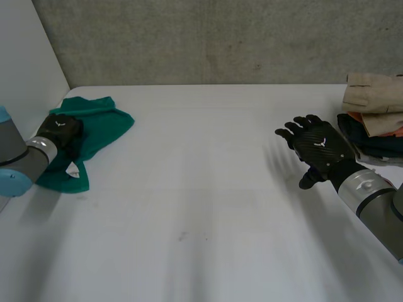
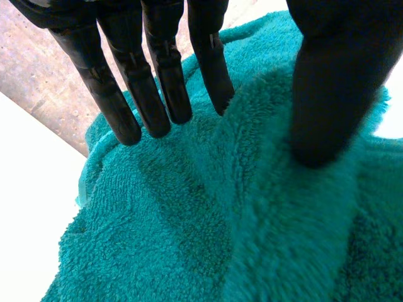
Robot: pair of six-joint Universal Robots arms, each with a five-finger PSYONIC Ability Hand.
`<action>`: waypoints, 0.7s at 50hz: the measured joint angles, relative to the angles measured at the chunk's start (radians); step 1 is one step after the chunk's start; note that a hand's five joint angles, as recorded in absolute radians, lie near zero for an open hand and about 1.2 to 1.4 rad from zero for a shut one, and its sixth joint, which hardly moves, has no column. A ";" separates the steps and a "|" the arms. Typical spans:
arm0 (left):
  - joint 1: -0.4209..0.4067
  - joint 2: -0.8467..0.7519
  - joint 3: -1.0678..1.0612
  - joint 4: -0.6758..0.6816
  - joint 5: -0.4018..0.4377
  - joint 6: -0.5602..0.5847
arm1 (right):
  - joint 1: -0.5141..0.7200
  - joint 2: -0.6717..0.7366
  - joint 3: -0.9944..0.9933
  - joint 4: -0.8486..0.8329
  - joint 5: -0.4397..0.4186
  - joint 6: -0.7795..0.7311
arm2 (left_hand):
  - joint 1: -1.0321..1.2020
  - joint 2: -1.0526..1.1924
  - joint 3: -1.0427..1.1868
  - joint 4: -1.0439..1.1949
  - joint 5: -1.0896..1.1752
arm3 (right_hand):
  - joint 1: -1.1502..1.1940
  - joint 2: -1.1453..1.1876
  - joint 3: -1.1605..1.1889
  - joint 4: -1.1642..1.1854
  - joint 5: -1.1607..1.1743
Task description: Fold the laundry.
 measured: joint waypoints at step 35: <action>-0.687 0.527 -0.403 0.036 -0.041 -0.402 | -0.039 -0.049 -0.016 0.012 0.061 -0.003 | 0.373 0.476 0.471 0.486 0.440 | 0.000 0.000 0.000 0.000 0.000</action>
